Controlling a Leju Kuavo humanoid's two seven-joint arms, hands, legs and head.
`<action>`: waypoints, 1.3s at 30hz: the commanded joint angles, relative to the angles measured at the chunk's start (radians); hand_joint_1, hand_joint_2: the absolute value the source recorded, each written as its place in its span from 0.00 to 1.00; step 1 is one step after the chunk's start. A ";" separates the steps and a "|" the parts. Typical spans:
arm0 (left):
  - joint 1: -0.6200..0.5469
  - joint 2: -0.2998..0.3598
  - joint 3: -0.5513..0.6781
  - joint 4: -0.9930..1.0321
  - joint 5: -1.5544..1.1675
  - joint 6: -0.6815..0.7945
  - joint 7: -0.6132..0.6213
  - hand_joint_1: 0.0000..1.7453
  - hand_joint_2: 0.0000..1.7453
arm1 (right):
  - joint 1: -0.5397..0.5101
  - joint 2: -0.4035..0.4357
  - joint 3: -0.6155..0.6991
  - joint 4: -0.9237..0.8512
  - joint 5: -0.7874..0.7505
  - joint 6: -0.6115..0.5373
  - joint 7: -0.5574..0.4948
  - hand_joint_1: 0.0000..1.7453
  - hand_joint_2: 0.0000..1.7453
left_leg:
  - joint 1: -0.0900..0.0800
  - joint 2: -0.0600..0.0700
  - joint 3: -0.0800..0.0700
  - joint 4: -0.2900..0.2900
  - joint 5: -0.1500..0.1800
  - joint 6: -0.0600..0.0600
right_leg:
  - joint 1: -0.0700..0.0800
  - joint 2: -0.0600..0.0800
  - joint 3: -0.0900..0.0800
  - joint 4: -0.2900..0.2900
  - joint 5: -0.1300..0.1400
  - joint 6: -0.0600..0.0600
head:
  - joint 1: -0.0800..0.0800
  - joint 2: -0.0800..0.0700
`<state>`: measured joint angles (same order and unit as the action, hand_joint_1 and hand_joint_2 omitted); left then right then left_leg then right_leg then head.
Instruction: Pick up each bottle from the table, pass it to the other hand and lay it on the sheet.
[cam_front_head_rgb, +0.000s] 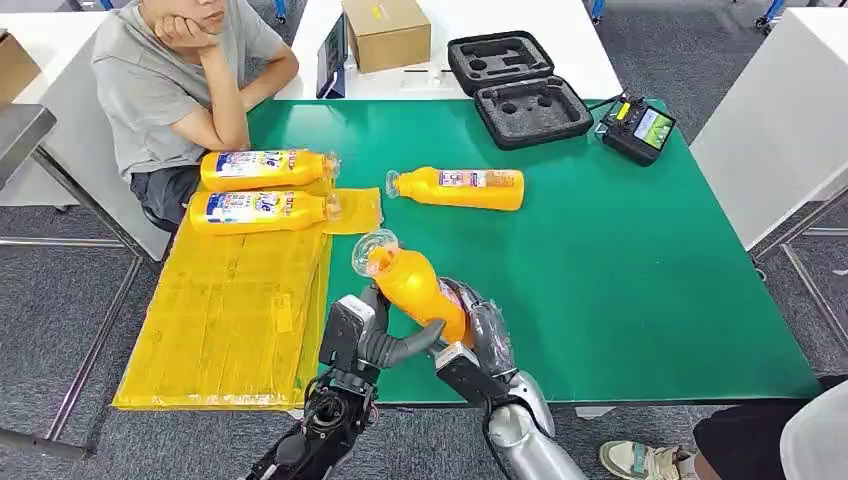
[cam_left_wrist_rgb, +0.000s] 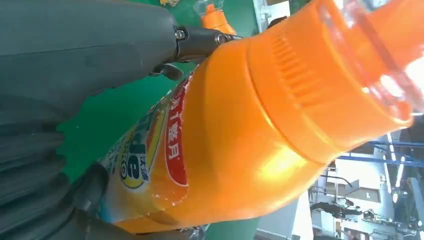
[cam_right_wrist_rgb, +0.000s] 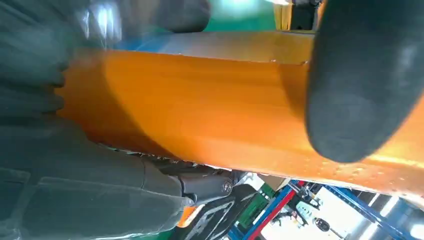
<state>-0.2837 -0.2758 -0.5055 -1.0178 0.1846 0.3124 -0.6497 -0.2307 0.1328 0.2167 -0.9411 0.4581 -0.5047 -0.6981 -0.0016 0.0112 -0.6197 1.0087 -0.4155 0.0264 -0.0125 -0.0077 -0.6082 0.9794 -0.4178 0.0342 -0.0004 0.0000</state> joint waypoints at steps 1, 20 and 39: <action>-0.036 0.008 -0.002 0.071 0.011 0.005 -0.001 0.00 1.00 | -0.033 0.000 0.025 0.054 -0.009 0.001 0.000 1.00 1.00 | 0.000 0.000 0.003 -0.001 -0.001 -0.001 | 0.000 0.001 0.002 -0.001 0.000 -0.001 | 0.000 0.000; -0.039 0.011 -0.014 0.077 0.026 0.013 -0.019 1.00 1.00 | -0.044 0.006 0.049 0.085 -0.018 -0.012 0.000 1.00 1.00 | 0.001 0.000 0.005 0.000 -0.002 -0.002 | 0.001 0.002 0.004 -0.001 -0.001 -0.001 | 0.000 0.000; -0.039 0.090 0.032 -0.065 -0.090 0.134 -0.047 1.00 1.00 | -0.030 0.008 0.008 0.111 -0.012 -0.033 0.000 0.00 1.00 | 0.001 0.000 0.004 -0.001 -0.001 -0.002 | 0.001 0.002 0.004 -0.001 -0.001 -0.001 | 0.000 0.000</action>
<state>-0.2834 -0.2601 -0.5051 -1.0262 0.1602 0.3949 -0.6909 -0.2411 0.1373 0.2426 -0.9003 0.4475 -0.5264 -0.6989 -0.0016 0.0111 -0.6198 1.0087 -0.4154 0.0264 -0.0125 -0.0076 -0.6082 0.9795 -0.4177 0.0342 -0.0004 0.0000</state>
